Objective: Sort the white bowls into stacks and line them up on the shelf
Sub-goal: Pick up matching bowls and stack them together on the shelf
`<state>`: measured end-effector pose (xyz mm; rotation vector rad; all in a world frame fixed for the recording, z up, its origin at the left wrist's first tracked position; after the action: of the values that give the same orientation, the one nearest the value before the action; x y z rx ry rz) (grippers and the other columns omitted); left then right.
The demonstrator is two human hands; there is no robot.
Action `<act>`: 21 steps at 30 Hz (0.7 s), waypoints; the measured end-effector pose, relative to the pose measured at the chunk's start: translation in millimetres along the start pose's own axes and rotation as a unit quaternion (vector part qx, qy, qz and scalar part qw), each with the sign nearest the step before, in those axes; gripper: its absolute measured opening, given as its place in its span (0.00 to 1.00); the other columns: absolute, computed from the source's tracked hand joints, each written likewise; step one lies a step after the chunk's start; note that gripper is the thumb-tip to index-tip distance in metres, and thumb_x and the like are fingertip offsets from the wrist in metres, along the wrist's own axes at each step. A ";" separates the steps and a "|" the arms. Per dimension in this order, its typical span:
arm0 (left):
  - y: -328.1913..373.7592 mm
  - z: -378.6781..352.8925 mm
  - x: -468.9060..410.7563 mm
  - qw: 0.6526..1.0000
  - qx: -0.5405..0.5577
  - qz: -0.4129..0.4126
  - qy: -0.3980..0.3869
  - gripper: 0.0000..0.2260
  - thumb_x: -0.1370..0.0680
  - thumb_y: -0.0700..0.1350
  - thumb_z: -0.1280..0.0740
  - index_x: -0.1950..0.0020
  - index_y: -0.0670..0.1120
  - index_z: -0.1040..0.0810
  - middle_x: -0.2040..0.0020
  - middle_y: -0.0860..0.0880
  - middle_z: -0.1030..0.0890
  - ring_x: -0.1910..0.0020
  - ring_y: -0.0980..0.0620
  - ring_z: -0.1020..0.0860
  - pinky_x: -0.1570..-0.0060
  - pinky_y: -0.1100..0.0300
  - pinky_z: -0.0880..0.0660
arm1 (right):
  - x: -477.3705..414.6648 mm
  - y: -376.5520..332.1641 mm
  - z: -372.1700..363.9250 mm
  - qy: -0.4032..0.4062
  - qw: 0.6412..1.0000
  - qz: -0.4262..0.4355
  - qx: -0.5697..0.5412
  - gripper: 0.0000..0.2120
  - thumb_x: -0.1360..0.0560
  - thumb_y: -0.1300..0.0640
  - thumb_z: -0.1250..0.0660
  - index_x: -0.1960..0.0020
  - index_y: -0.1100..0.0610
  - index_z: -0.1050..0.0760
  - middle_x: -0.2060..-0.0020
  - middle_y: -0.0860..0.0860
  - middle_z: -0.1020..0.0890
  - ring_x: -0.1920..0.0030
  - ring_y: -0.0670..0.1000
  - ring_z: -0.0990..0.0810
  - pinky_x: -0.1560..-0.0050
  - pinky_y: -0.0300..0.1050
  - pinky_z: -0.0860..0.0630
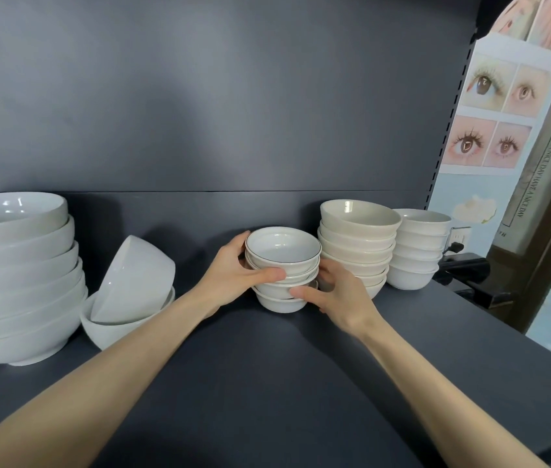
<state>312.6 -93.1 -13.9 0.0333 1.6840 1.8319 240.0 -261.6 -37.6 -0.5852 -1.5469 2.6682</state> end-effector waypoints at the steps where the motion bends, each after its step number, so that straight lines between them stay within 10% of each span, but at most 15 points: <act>1: -0.3 0.4 -0.2 1.000 0.001 -0.001 0.000 0.23 0.34 0.37 0.22 0.46 0.57 0.25 0.47 0.57 0.18 0.48 0.63 0.20 0.48 0.67 0.23 | -0.4 0.9 -1.0 -0.001 1.000 0.004 -0.006 0.25 0.32 0.50 0.24 0.37 0.51 0.26 0.46 0.42 0.17 0.45 0.42 0.20 0.45 0.42 0.24; 15: -9.0 7.9 10.1 1.000 0.022 -0.003 0.009 0.23 0.33 0.38 0.22 0.41 0.50 0.24 0.46 0.54 0.17 0.47 0.60 0.19 0.51 0.69 0.24 | -3.1 5.0 -12.5 -0.017 0.998 -0.001 -0.062 0.22 0.33 0.58 0.23 0.40 0.56 0.22 0.46 0.45 0.16 0.45 0.39 0.20 0.51 0.28 0.25; 21: -10.1 9.8 11.2 1.000 0.000 -0.003 0.007 0.23 0.33 0.40 0.22 0.42 0.53 0.24 0.47 0.56 0.17 0.46 0.59 0.19 0.47 0.64 0.23 | -3.6 10.2 -15.5 -0.022 0.997 -0.007 -0.078 0.22 0.33 0.58 0.22 0.41 0.56 0.21 0.48 0.46 0.15 0.46 0.41 0.19 0.43 0.40 0.22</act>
<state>312.3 -79.6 -25.7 0.0167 1.6922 1.8318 250.1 -254.6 -51.9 -0.5221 -1.7747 2.5839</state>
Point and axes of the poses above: each hand's wrist, its own x-axis away from the middle knuckle, its own z-axis out of the back of the hand, y = z × x, the point moved 5 cm from there along -x, towards the middle knuckle
